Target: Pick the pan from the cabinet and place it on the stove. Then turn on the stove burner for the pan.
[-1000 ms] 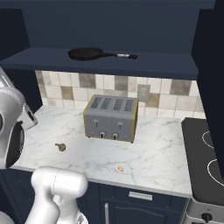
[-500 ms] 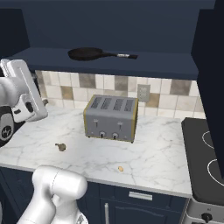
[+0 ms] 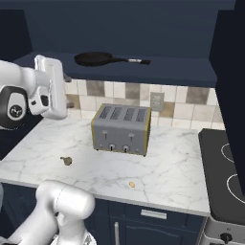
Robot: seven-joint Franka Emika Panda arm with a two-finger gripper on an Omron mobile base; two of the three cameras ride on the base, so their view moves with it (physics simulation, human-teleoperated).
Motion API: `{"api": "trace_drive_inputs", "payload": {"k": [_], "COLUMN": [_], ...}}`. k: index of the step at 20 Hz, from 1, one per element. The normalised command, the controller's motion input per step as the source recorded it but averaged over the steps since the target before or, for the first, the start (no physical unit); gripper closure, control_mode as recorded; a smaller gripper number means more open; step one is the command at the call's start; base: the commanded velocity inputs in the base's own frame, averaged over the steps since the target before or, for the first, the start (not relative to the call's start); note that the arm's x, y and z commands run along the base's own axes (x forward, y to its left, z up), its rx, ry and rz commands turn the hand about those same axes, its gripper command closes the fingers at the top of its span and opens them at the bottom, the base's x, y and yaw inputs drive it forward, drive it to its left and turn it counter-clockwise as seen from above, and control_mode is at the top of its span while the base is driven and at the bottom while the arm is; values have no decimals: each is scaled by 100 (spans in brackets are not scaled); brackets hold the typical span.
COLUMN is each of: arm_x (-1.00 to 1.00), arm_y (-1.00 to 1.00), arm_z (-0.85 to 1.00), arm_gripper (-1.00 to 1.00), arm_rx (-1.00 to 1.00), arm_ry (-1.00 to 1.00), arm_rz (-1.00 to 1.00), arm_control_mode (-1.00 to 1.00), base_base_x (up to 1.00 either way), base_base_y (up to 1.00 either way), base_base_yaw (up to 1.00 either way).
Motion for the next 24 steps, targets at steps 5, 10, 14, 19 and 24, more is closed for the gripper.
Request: {"api": "trace_drive_inputs", "payload": {"k": [5,10,14,19,24], "arm_x": [61,65,63,46,34], "arm_y": [-40,-31,-20,-12,-9], "arm_z": [0,0,0,-1,0], "arm_gripper": [-100,-100,-100,-100,-100], "arm_rx": [0,-3,-5,-5,-1], "arm_ry": [13,7,0,0,0], "arm_rz": [-25,-18,-12,-2,0], "arm_control_mode": [-100,-100,-100,-100,-100], "base_base_x": [0,0,0,0,0], "base_base_y": [0,0,0,0,0], "base_base_yaw": [0,0,0,0,0]}}
